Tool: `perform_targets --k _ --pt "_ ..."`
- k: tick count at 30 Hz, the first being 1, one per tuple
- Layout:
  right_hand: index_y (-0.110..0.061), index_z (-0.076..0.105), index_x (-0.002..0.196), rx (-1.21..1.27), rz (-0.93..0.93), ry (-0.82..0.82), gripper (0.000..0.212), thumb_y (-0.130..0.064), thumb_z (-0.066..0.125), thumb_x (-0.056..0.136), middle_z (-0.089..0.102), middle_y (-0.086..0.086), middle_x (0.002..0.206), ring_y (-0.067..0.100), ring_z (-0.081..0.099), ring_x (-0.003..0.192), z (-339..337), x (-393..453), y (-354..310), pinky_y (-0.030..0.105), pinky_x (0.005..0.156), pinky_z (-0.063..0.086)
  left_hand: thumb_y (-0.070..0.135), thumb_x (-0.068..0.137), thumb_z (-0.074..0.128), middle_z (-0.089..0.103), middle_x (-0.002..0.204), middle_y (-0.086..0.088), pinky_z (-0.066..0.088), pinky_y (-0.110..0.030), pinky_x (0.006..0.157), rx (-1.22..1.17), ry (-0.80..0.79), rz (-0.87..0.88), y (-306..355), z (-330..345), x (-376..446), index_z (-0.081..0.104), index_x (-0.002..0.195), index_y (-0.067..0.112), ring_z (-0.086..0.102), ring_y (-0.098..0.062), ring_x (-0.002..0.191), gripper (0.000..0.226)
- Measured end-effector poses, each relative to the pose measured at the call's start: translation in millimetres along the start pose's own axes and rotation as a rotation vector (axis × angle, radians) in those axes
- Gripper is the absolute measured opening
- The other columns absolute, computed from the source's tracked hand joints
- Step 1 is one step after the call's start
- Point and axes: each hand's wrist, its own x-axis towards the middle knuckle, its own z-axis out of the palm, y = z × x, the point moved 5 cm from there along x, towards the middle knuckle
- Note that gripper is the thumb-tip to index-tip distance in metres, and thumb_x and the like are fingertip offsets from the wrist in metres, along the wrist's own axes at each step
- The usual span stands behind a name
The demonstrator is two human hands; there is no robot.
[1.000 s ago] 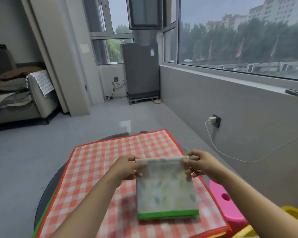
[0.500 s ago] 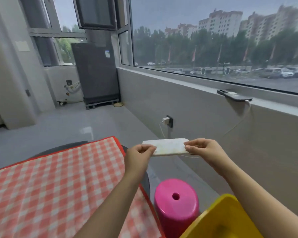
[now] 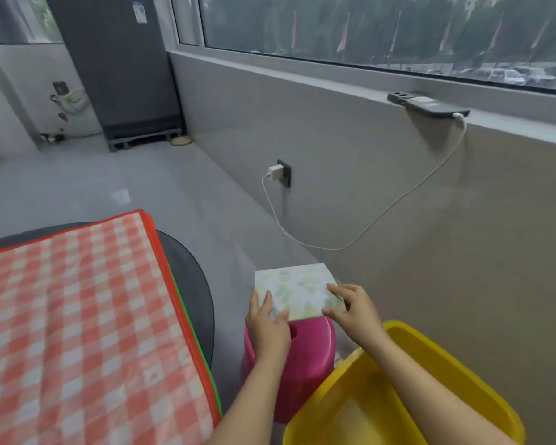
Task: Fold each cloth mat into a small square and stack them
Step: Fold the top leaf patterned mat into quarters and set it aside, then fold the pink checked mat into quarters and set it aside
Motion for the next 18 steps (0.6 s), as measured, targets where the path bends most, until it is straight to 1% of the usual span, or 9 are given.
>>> perform_targets --k 3,5,7,11,14,16,18 --pt "-0.017 0.051 0.133 -0.015 0.093 -0.072 0.056 -0.021 0.071 0.081 0.046 0.004 0.127 0.016 0.046 0.121 38 -2 32 0.012 0.090 0.027 0.016 0.094 0.052 0.013 0.157 0.006 0.021 -0.032 0.113 0.239 -0.048 -0.041 -43 12 4 0.038 0.142 0.026 0.018 -0.018 0.141 0.051" --pt "-0.017 0.051 0.133 -0.047 0.161 -0.117 0.056 -0.021 0.071 0.081 0.047 0.006 0.129 0.018 0.047 0.121 59 -5 52 0.015 0.092 0.030 0.022 0.095 0.051 0.010 0.158 0.008 0.024 -0.032 0.112 0.406 -0.111 -0.042 -68 18 5 0.037 0.142 0.033 0.020 -0.019 0.140 0.051" --pt "-0.017 0.051 0.133 -0.078 0.210 -0.140 0.058 -0.023 0.073 0.079 0.047 0.008 0.131 0.019 0.047 0.121 74 -9 67 0.018 0.095 0.031 0.026 0.095 0.049 0.007 0.158 0.009 0.025 -0.032 0.111 0.521 -0.173 -0.037 -88 22 5 0.034 0.142 0.039 0.022 -0.019 0.139 0.051" --pt "-0.014 0.049 0.134 -0.122 0.255 -0.140 0.063 -0.026 0.074 0.078 0.046 0.008 0.130 0.019 0.047 0.121 89 -12 80 0.019 0.097 0.032 0.030 0.097 0.044 -0.001 0.159 0.010 0.017 -0.038 0.113 0.651 -0.261 -0.050 -112 31 1 0.026 0.143 0.044 0.015 -0.019 0.140 0.052" --pt "-0.011 0.045 0.137 -0.158 0.247 -0.130 0.065 -0.025 0.072 0.080 0.042 0.007 0.128 0.019 0.048 0.118 95 -12 82 0.017 0.097 0.032 0.032 0.098 0.041 -0.004 0.159 0.009 0.018 -0.039 0.112 0.758 -0.265 -0.018 -118 35 -1 0.023 0.144 0.045 0.011 -0.020 0.140 0.052" --pt "-0.013 0.043 0.139 -0.211 0.227 -0.116 0.065 -0.029 0.069 0.082 0.042 0.005 0.128 0.018 0.045 0.119 99 -14 83 0.020 0.100 0.033 0.033 0.098 0.039 -0.005 0.159 0.008 0.018 -0.040 0.110 0.797 -0.259 -0.019 -119 35 -2 0.023 0.144 0.045 0.009 -0.022 0.140 0.051" --pt "-0.019 0.042 0.140 -0.306 0.210 -0.090 0.063 -0.036 0.065 0.084 0.044 0.003 0.130 0.019 0.038 0.122 100 -16 82 0.025 0.102 0.032 0.034 0.099 0.036 -0.007 0.159 0.006 0.014 -0.043 0.112 0.804 -0.290 -0.047 -119 36 -2 0.020 0.146 0.043 0.002 -0.025 0.143 0.051"
